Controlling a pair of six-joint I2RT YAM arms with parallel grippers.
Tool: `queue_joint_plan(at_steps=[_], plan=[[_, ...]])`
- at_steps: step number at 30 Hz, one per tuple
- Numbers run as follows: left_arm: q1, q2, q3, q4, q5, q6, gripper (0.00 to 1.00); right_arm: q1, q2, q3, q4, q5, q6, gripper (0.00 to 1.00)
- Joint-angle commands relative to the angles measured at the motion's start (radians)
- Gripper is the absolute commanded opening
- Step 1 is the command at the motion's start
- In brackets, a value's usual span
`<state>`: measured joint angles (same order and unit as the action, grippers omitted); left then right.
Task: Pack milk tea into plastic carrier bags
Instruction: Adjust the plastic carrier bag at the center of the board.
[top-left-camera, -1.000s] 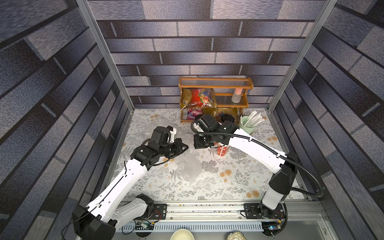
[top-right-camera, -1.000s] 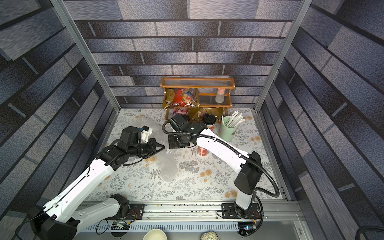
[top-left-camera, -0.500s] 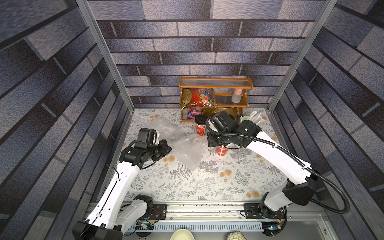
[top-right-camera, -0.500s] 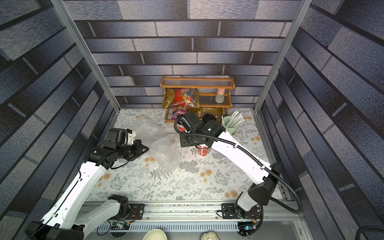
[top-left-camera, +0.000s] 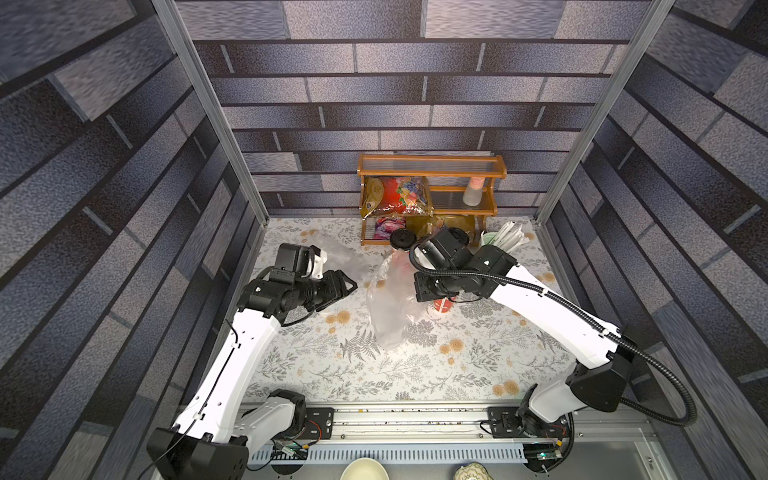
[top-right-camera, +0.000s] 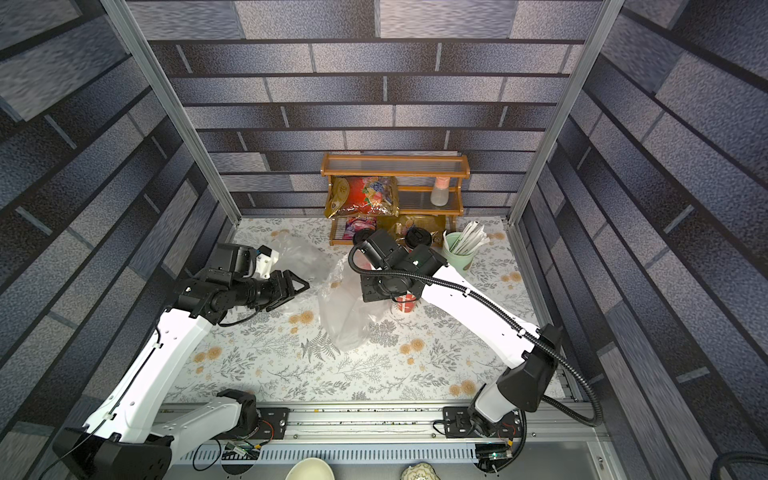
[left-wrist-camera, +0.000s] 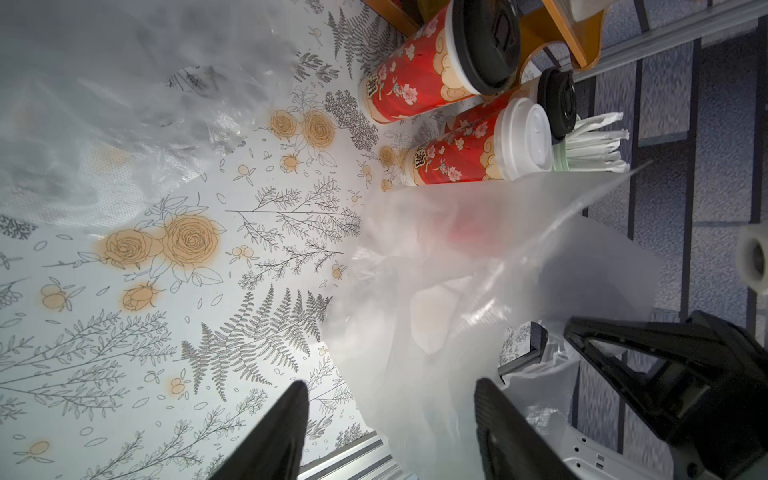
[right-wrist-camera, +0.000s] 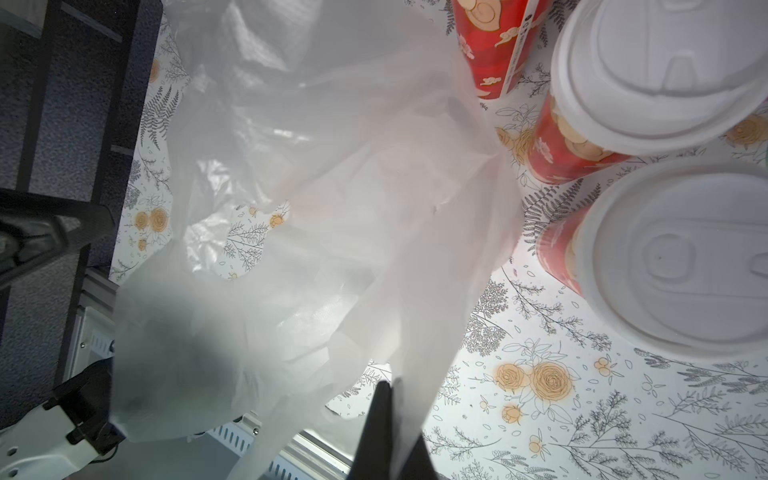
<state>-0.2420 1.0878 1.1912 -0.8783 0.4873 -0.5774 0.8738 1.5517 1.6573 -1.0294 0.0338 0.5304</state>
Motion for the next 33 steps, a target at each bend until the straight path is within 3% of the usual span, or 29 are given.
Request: queue_joint_plan(at_steps=[1, 7, 15, 19, 27, 30, 33], plan=[[-0.076, 0.043, 0.153, -0.111, -0.074, 0.107, 0.75, -0.005, -0.010, -0.020, 0.047, -0.039, 0.009, 0.00], [-0.265, 0.202, 0.380, -0.301, -0.290, 0.257, 0.89, -0.004, -0.017, -0.039, 0.066, -0.057, 0.017, 0.00], [-0.254, 0.415, 0.555, -0.423, -0.330, 0.474, 0.94, -0.006, -0.064, -0.103, 0.086, -0.083, 0.024, 0.00], [-0.232, 0.501, 0.620, -0.462, -0.245, 0.586, 0.95, -0.004, -0.096, -0.145, 0.097, -0.091, 0.027, 0.00], [-0.342, 0.635, 0.749, -0.546, -0.117, 0.763, 0.87, -0.004, -0.147, -0.196, 0.100, -0.072, 0.043, 0.00], [-0.356, 0.671, 0.765, -0.560, -0.100, 0.778, 0.79, -0.004, -0.161, -0.200, 0.089, -0.056, 0.045, 0.00], [-0.356, 0.690, 0.761, -0.570, -0.126, 0.778, 0.62, -0.004, -0.172, -0.203, 0.075, -0.040, 0.045, 0.00]])
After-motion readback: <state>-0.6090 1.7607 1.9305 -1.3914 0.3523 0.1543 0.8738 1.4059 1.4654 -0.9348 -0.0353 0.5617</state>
